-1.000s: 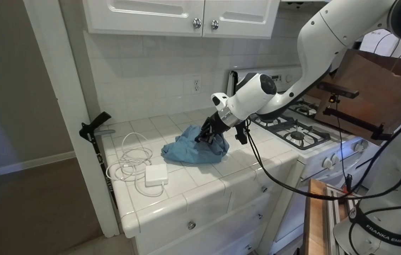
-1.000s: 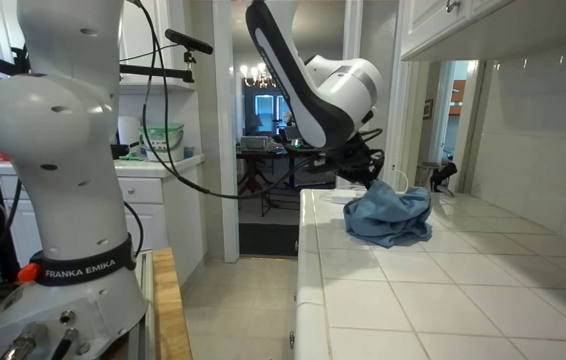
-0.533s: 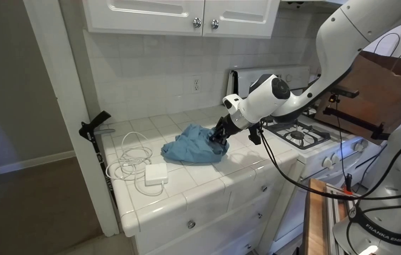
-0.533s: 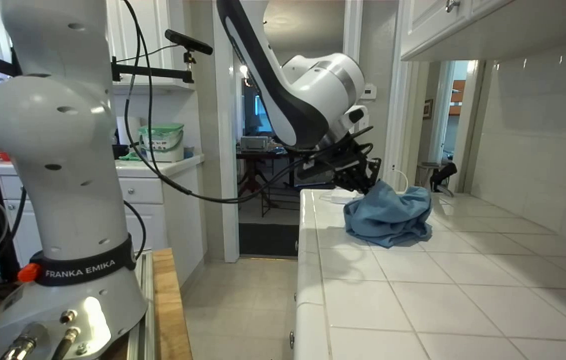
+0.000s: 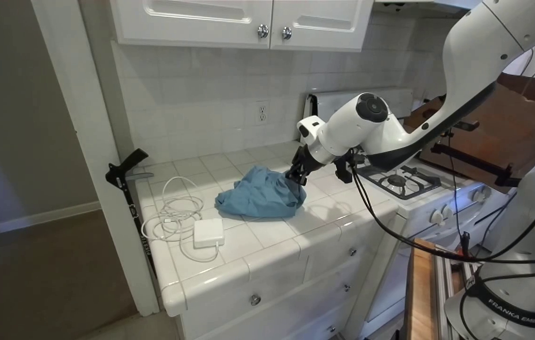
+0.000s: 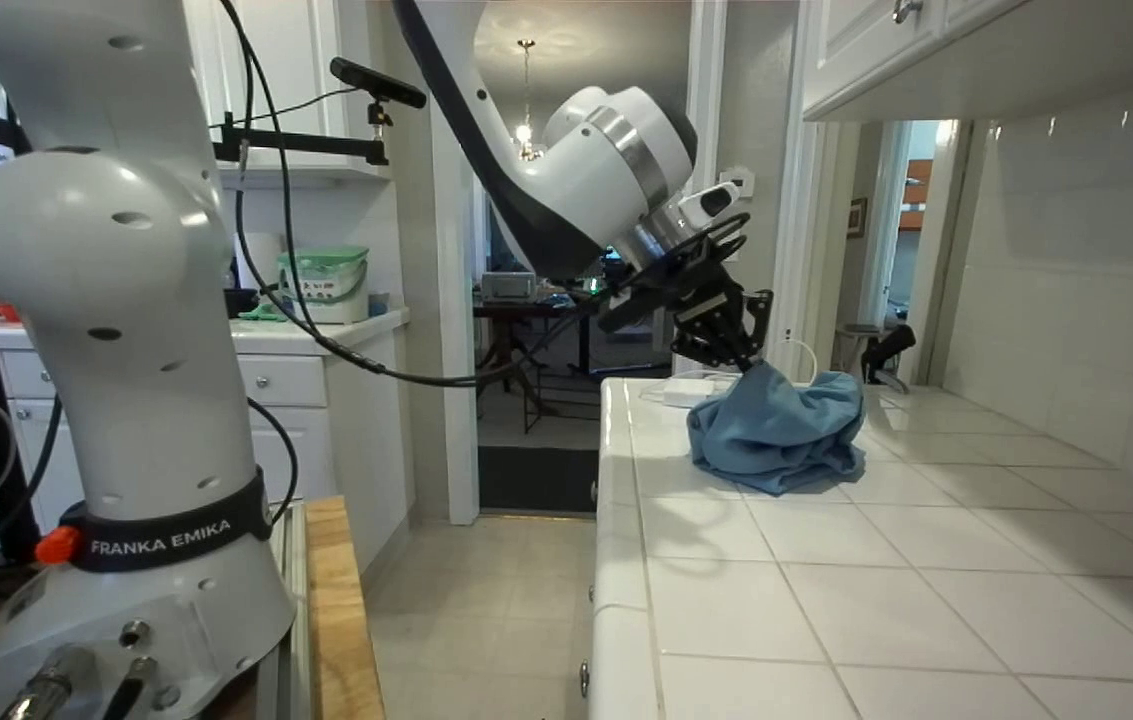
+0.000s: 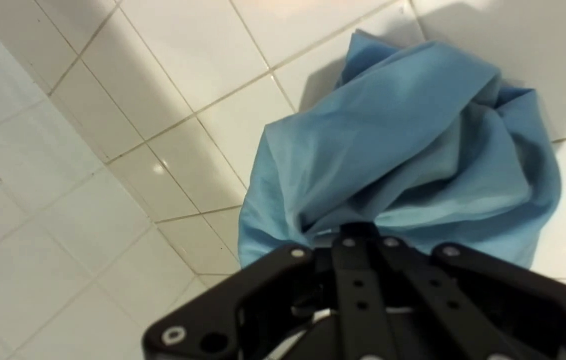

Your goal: Fold the blue pillow case from bottom to top.

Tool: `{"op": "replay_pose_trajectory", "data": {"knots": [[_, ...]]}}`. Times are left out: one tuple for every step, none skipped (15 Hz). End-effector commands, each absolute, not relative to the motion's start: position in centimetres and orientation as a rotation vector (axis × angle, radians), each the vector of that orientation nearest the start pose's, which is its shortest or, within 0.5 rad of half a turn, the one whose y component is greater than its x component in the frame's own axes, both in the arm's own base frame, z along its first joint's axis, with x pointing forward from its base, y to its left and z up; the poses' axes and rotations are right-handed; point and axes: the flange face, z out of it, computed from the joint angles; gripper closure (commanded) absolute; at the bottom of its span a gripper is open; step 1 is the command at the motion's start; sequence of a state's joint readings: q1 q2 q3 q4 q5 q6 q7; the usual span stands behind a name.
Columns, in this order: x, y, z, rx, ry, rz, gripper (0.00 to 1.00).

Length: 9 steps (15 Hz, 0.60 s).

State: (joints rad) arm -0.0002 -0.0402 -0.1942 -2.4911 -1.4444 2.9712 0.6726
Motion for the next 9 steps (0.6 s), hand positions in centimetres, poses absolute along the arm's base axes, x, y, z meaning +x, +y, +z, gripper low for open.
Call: {"op": "replay_pose_trajectory", "data": {"knots": [[45.1, -1.9, 32.5, -3.370, -0.845, -0.818, 1.00], [45.0, -2.1, 32.5, -3.374, -0.828, -0.792, 1.00], [45.0, -2.5, 32.5, -3.388, -0.810, -0.769, 1.00], [45.0, -3.0, 32.4, -3.405, -0.791, -0.746, 1.00], [45.0, -3.3, 32.3, -3.411, -0.778, -0.736, 1.00], [45.2, -3.8, 32.3, -3.420, -0.779, -0.748, 1.00], [45.4, -4.2, 32.3, -3.417, -0.781, -0.769, 1.00], [45.6, -4.5, 32.2, -3.413, -0.783, -0.795, 1.00], [45.7, -4.8, 32.0, -3.411, -0.780, -0.794, 1.00]]}}
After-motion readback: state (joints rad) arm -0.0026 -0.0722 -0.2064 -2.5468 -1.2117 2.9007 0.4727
